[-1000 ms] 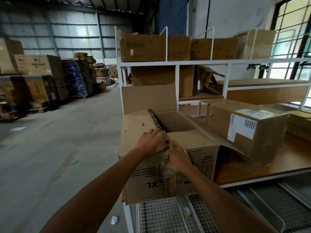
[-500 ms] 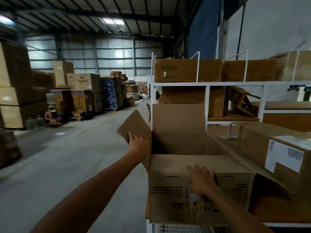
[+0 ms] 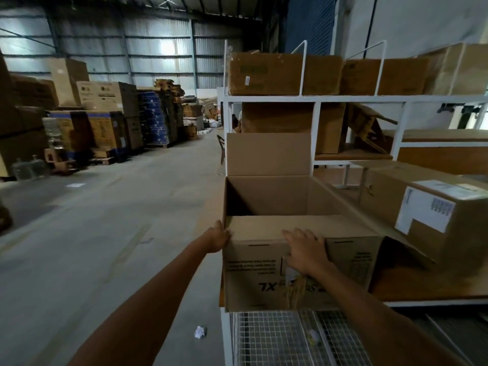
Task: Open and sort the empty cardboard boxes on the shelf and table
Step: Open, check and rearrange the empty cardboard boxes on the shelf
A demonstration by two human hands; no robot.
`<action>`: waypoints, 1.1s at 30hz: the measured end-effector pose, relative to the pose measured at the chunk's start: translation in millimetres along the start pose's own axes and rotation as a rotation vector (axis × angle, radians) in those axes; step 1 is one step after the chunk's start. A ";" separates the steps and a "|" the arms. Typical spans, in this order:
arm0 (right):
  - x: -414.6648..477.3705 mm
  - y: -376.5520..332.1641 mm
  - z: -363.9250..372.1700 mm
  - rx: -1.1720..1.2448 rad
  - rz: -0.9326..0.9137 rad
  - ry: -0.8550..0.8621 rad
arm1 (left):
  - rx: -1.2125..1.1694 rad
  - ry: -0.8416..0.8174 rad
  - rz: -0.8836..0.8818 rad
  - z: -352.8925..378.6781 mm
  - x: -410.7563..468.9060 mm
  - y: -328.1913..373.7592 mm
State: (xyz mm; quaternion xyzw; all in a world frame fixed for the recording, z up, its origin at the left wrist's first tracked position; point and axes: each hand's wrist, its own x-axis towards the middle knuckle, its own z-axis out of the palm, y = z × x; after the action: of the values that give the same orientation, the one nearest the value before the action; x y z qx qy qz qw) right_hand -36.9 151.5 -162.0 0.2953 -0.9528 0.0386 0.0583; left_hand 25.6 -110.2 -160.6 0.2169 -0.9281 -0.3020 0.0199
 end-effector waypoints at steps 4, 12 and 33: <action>0.2 5.2 -2.8 -0.014 -0.035 0.011 | 0.372 0.170 0.256 1.4 3.1 4.9; 22.1 37.7 -19.3 0.154 -0.011 0.027 | 0.404 0.108 0.388 6.1 54.7 26.2; 86.5 58.1 6.4 0.155 0.079 0.194 | 0.333 -0.069 0.336 46.4 182.7 143.9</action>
State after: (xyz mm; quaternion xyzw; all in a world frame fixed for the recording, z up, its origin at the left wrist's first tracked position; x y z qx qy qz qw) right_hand -141.2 150.3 -159.1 0.2559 -0.9478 0.1426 0.1257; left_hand -203.8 -56.3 -133.7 0.0494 -0.9883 -0.1444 0.0022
